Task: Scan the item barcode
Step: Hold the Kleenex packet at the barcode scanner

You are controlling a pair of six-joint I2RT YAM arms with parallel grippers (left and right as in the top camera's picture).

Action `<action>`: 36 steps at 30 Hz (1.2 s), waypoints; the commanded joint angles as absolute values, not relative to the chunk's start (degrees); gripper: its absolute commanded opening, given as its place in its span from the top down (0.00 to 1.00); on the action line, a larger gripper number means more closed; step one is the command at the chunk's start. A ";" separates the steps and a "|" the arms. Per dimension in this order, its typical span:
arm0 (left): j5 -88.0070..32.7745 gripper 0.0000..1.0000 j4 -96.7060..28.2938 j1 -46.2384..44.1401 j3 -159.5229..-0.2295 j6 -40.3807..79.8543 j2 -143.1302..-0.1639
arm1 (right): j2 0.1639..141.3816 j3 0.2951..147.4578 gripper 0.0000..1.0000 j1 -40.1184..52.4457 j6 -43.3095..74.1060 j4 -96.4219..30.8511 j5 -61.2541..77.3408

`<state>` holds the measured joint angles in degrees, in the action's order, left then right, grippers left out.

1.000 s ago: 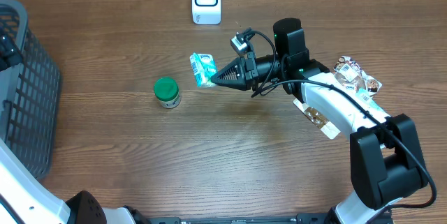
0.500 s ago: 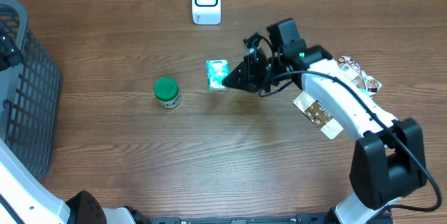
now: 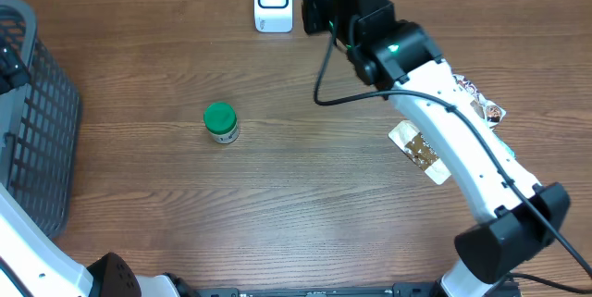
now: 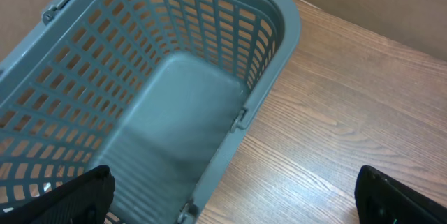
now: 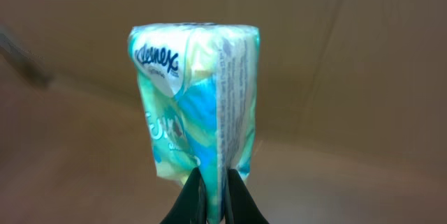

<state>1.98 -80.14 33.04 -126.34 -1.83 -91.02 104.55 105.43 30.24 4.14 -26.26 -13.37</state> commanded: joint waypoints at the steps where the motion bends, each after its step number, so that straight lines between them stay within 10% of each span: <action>1: 1.69 0.00 -79.96 32.99 -126.37 -1.45 -90.74 | 110.50 106.48 0.96 31.44 -14.83 -13.80 -27.94; 14: 1.69 0.01 -79.94 32.99 -126.37 -1.45 -90.74 | 133.21 106.48 0.96 31.09 -44.97 19.66 -27.35; 36: 1.69 0.00 -79.96 32.99 -126.37 -1.45 -90.74 | 143.50 106.48 0.96 29.56 -46.98 25.21 -23.03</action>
